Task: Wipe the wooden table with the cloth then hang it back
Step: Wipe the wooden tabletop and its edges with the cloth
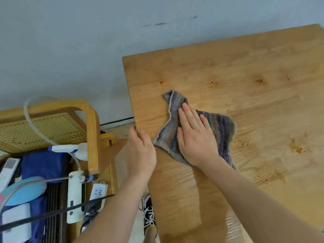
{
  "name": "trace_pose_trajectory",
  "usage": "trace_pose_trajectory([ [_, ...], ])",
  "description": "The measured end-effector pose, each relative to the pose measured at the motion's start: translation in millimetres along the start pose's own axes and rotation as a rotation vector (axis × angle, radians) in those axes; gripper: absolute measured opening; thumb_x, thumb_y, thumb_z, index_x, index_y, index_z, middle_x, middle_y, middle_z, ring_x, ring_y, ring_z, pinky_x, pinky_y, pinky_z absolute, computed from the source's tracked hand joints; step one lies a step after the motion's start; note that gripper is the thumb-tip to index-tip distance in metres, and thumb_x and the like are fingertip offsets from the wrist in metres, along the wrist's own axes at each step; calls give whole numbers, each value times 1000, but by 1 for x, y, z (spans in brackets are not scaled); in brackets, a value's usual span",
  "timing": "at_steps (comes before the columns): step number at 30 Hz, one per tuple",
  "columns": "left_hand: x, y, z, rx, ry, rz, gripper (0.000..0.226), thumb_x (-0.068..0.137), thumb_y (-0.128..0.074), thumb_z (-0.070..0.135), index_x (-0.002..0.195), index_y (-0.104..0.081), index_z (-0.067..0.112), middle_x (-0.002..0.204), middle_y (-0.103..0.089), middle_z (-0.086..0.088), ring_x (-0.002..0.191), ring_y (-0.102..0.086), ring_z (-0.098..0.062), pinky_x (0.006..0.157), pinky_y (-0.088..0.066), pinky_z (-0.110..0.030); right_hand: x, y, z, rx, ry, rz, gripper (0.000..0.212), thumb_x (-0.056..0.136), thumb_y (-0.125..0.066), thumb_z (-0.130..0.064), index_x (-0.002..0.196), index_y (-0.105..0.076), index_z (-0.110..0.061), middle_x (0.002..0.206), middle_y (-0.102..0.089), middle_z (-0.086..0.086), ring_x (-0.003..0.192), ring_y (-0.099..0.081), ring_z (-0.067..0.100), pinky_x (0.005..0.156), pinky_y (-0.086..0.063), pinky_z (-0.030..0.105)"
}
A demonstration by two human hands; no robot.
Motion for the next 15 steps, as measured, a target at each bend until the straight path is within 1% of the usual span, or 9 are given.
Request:
trace_pose_trajectory([
  [2, 29, -4, 12, -5, -2, 27, 43, 103, -21, 34, 138, -37, 16, 120, -58, -6, 97, -56, -21, 74, -33, -27, 0, 2, 11, -1, -115, 25, 58, 103, -19, -34, 156, -15, -13, 164, -7, 1, 151, -3, 15, 122, -8, 40],
  [3, 36, -6, 13, 1, 2, 43, 45, 103, -20, 34, 140, -35, 14, 125, -57, -10, 103, -55, -26, 76, -32, -28, 1, 3, 8, 1, -144, 38, 58, 102, -18, -34, 156, -15, -12, 164, -7, 2, 151, -3, 16, 122, -8, 41],
  [4, 38, -7, 11, 13, 7, 62, 45, 103, -20, 33, 141, -35, 14, 126, -57, -11, 102, -55, -27, 74, -31, -28, 2, 2, -1, 4, -128, 32, 59, 101, -18, -33, 156, -15, -13, 164, -7, 2, 151, -3, 17, 122, -9, 42],
  [5, 37, -7, 10, 14, 6, 74, 43, 103, -21, 33, 139, -37, 15, 125, -58, -11, 99, -55, -26, 73, -30, -27, 5, -2, -15, 3, -63, 5, 59, 101, -19, -33, 156, -14, -13, 164, -7, 1, 151, -3, 17, 122, -9, 42],
  [7, 30, -5, 12, -22, 1, 75, 39, 103, -23, 32, 134, -43, 20, 124, -59, -8, 96, -54, -23, 73, -29, -26, 10, -11, -47, 13, 127, -56, 58, 101, -25, -32, 156, -16, -16, 164, -8, -1, 151, -3, 16, 122, -8, 41],
  [9, 32, -3, 11, -79, 21, 81, 37, 103, -24, 33, 133, -46, 26, 123, -61, -3, 92, -54, -19, 73, -31, -27, 21, -14, -68, 42, 250, -86, 58, 101, -28, -34, 156, -18, -17, 164, -9, -3, 151, -4, 14, 121, -7, 39],
  [10, 37, -2, 10, -86, 35, 85, 38, 103, -24, 33, 133, -47, 27, 123, -62, -3, 93, -55, -20, 73, -31, -27, 29, -13, -72, 45, 275, -91, 59, 101, -28, -35, 156, -18, -17, 164, -10, -3, 151, -5, 14, 121, -7, 39],
  [12, 42, -5, 9, -59, 42, 95, 37, 103, -24, 32, 132, -47, 25, 122, -62, -6, 101, -58, -28, 73, -31, -29, 35, -11, -69, 46, 299, -83, 59, 100, -29, -34, 156, -20, -17, 164, -12, -2, 151, -7, 14, 121, -10, 38],
  [15, 34, -5, 7, 0, 4, 103, 38, 103, -22, 31, 130, -45, 19, 115, -63, -11, 100, -60, -34, 69, -33, -31, 9, -8, -54, 55, 279, -54, 56, 101, -28, -30, 155, -24, -15, 163, -16, -1, 150, -10, 15, 120, -11, 37],
])
Point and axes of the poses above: each hand's wrist, its own x-axis towards the middle knuckle, its own y-axis out of the back of the hand, z = x × y, the point moved 9 cm from there along x, towards the middle knuckle
